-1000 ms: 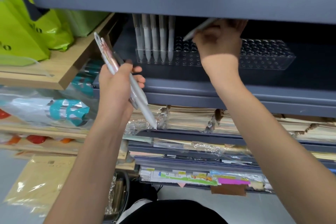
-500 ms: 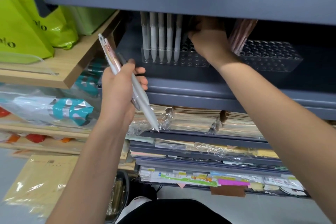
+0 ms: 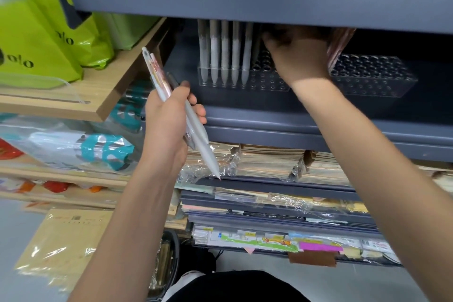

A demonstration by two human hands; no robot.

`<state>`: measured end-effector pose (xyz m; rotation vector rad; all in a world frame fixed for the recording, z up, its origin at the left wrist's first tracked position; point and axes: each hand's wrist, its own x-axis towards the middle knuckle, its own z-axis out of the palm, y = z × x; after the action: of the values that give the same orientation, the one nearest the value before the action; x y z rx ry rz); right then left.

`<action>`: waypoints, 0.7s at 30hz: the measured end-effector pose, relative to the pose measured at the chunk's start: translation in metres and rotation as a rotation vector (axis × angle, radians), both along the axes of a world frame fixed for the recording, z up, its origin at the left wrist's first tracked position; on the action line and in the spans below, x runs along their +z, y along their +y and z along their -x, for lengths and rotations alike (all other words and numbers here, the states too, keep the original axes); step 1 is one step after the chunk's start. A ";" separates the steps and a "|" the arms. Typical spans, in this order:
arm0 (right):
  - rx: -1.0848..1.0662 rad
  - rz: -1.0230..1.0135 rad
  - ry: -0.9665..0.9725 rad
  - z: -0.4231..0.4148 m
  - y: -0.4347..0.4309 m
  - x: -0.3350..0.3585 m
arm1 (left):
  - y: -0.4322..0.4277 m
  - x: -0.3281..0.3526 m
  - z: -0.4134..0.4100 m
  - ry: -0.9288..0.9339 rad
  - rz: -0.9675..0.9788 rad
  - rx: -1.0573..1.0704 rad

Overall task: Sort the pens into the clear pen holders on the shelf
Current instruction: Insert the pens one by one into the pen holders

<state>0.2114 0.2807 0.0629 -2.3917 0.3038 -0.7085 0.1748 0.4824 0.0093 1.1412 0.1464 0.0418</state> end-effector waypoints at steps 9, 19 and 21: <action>0.448 -0.573 0.233 0.117 0.070 -0.039 | -0.011 0.002 0.004 -0.040 -0.032 0.066; 0.501 -0.824 0.218 0.111 0.072 -0.051 | -0.015 0.003 0.014 -0.072 -0.170 0.169; 0.554 -0.946 0.235 0.113 0.067 -0.053 | -0.015 0.003 0.016 -0.062 -0.188 0.215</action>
<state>0.0987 0.3477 0.0101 -1.5173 0.0312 0.0146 0.1587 0.4676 0.0127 1.3061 0.2131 0.2865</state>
